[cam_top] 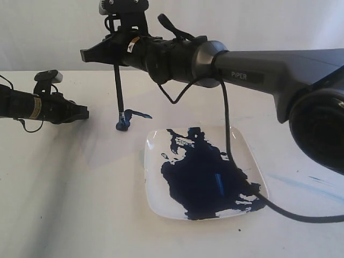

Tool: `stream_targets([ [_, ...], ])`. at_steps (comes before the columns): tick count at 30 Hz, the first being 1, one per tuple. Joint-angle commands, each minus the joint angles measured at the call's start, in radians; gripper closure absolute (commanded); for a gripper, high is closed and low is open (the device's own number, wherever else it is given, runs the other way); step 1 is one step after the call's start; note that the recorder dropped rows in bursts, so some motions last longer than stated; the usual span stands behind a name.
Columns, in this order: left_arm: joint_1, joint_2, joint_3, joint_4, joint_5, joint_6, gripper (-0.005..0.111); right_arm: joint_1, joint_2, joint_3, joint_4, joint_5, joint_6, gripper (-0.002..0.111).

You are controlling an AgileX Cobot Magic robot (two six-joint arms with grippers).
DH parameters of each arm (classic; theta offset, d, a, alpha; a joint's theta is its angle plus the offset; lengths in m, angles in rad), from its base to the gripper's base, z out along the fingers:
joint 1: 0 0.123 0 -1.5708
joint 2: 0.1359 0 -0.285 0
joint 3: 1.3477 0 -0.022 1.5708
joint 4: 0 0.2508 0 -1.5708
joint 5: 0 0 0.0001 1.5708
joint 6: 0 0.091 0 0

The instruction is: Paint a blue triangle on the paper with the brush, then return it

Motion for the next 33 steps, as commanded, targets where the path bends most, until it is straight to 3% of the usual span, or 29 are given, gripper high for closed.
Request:
stream_targets([
  [1, 0.000, -0.011, 0.004, 0.009, 0.011, -0.002, 0.107, 0.004, -0.018, -0.002, -0.001, 0.020, 0.005, 0.108],
  [16, 0.000, -0.011, 0.004, 0.009, 0.009, -0.002, 0.107, 0.027, -0.065, -0.002, -0.007, 0.037, -0.050, 0.108],
  [33, 0.000, -0.011, 0.004, 0.009, 0.011, -0.004, 0.107, -0.095, -0.116, -0.002, -0.098, -0.036, -0.024, 0.108],
])
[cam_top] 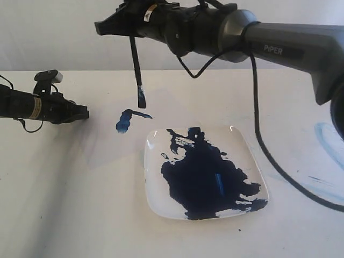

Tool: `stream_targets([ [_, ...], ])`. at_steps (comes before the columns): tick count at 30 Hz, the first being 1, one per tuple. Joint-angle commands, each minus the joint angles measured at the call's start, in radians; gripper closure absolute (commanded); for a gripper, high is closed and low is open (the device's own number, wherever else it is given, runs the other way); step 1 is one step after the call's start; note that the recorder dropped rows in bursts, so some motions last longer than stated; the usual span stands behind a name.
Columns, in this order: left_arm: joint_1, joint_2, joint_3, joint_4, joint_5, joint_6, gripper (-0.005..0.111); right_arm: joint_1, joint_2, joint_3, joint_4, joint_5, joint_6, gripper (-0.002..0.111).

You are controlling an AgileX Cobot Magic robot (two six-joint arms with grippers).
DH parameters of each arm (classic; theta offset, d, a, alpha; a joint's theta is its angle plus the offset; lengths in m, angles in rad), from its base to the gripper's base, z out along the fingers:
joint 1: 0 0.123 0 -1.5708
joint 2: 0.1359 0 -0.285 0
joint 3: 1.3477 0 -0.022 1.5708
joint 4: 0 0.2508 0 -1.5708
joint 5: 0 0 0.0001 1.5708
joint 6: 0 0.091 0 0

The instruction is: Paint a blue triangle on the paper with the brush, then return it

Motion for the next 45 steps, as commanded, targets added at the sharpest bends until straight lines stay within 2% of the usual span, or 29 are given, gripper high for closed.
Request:
stream_targets([
  [1, 0.000, -0.011, 0.004, 0.009, 0.011, -0.004, 0.107, -0.039, -0.018, -0.002, -0.048, -0.088, 0.094, 0.108],
  [3, 0.000, -0.011, 0.004, 0.009, 0.011, -0.004, 0.107, -0.049, -0.016, -0.002, -0.163, -0.169, 0.256, 0.108],
  [8, 0.000, -0.011, 0.004, 0.009, 0.011, -0.004, 0.107, -0.095, 0.005, -0.004, -0.676, -0.551, 0.852, 0.108],
  [12, 0.000, -0.011, 0.004, 0.009, 0.009, -0.006, 0.107, -0.137, 0.005, -0.005, -0.947, -0.493, 1.138, 0.108],
  [15, 0.000, -0.011, 0.004, 0.009, 0.009, -0.006, 0.107, -0.165, 0.005, -0.005, -1.171, -0.576, 1.347, 0.108],
  [18, 0.000, -0.011, 0.004, 0.009, 0.014, -0.004, 0.107, -0.180, 0.005, -0.005, -1.317, -0.620, 1.450, 0.108],
  [21, 0.000, -0.011, 0.004, 0.009, 0.012, -0.004, 0.107, -0.184, 0.010, -0.003, -1.386, -0.637, 1.491, 0.108],
  [27, 0.000, -0.011, 0.004, 0.009, 0.012, -0.004, 0.107, -0.184, 0.070, -0.003, -1.384, -0.710, 1.480, 0.108],
  [35, 0.000, -0.011, 0.004, 0.009, 0.012, -0.004, 0.107, -0.184, 0.131, -0.003, -1.220, -0.716, 1.292, 0.108],
  [45, 0.000, -0.011, 0.004, 0.009, 0.010, -0.004, 0.107, -0.184, 0.144, -0.003, -1.184, -0.711, 1.207, 0.108],
])
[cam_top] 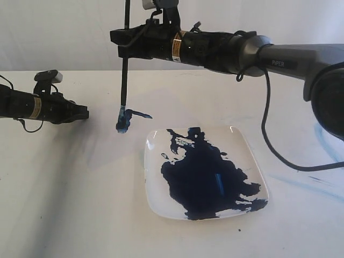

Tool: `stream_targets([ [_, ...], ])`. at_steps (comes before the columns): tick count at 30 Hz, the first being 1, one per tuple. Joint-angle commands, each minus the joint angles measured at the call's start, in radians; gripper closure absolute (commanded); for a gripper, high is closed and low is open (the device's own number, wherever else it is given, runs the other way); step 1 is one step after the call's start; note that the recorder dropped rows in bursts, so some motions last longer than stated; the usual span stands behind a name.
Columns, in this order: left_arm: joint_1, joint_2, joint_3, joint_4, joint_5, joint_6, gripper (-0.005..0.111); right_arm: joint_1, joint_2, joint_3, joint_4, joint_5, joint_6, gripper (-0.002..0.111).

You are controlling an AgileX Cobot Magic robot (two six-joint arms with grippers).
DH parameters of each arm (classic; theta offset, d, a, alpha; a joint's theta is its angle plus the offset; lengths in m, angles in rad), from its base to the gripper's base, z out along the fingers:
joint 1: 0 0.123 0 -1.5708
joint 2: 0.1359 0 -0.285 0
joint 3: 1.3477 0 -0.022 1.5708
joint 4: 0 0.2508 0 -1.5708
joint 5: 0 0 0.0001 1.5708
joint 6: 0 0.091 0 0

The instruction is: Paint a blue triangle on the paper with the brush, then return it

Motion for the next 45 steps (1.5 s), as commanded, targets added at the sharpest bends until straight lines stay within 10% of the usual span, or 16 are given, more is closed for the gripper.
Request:
stream_targets([
  [1, 0.000, -0.011, 0.004, 0.009, 0.010, -0.002, 0.107, -0.005, -0.003, -0.001, 0.028, -0.003, -0.036, 0.108],
  [45, 0.000, -0.011, 0.004, 0.009, 0.010, -0.002, 0.107, -0.092, 0.029, -0.012, 0.030, -0.003, -0.121, 0.108],
])
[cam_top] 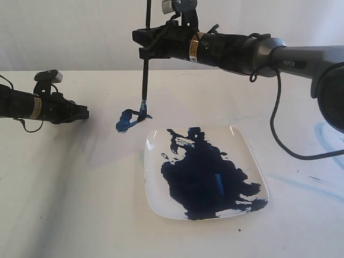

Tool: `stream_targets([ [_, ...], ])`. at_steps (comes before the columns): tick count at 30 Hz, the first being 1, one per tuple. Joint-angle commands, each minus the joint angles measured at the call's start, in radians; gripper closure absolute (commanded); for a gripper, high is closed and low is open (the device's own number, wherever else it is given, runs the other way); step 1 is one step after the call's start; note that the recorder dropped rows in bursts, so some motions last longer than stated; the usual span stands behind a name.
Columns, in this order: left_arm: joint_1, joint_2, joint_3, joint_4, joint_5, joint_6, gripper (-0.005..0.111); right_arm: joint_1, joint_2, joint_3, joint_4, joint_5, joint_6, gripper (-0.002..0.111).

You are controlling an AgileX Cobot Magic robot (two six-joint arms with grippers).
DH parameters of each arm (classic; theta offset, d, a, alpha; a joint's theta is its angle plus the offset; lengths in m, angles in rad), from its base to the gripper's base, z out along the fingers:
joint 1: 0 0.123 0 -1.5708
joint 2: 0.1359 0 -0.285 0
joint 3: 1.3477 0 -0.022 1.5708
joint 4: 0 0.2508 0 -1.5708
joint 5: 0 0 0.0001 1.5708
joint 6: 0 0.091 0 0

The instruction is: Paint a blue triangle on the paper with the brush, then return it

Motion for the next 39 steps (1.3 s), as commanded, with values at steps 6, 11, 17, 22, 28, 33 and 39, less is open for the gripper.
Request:
stream_targets([
  [6, 0.000, -0.011, 0.004, 0.009, 0.010, 0.000, 0.107, -0.038, -0.004, -0.009, 0.004, -0.013, -0.013, 0.108],
  [11, 0.000, -0.011, 0.004, 0.009, 0.010, 0.000, 0.107, -0.038, -0.004, -0.009, 0.004, -0.013, -0.013, 0.108],
  [17, 0.000, -0.011, 0.004, 0.009, 0.010, 0.000, 0.107, -0.038, -0.019, -0.009, 0.000, -0.032, -0.013, 0.108],
  [22, 0.000, -0.011, 0.004, 0.009, 0.010, 0.000, 0.107, -0.038, -0.055, -0.009, -0.007, -0.076, -0.013, 0.108],
  [28, 0.000, -0.011, 0.004, 0.009, 0.010, -0.002, 0.107, -0.038, -0.111, -0.009, -0.111, -0.094, 0.060, 0.108],
  [33, 0.000, -0.011, 0.001, 0.009, 0.008, -0.002, 0.107, -0.038, -0.175, 0.035, -0.158, -0.128, 0.127, 0.108],
  [39, 0.013, -0.050, 0.000, 0.009, 0.008, -0.002, 0.107, -0.051, -0.302, 0.185, -0.127, -0.078, 0.116, 0.108],
])
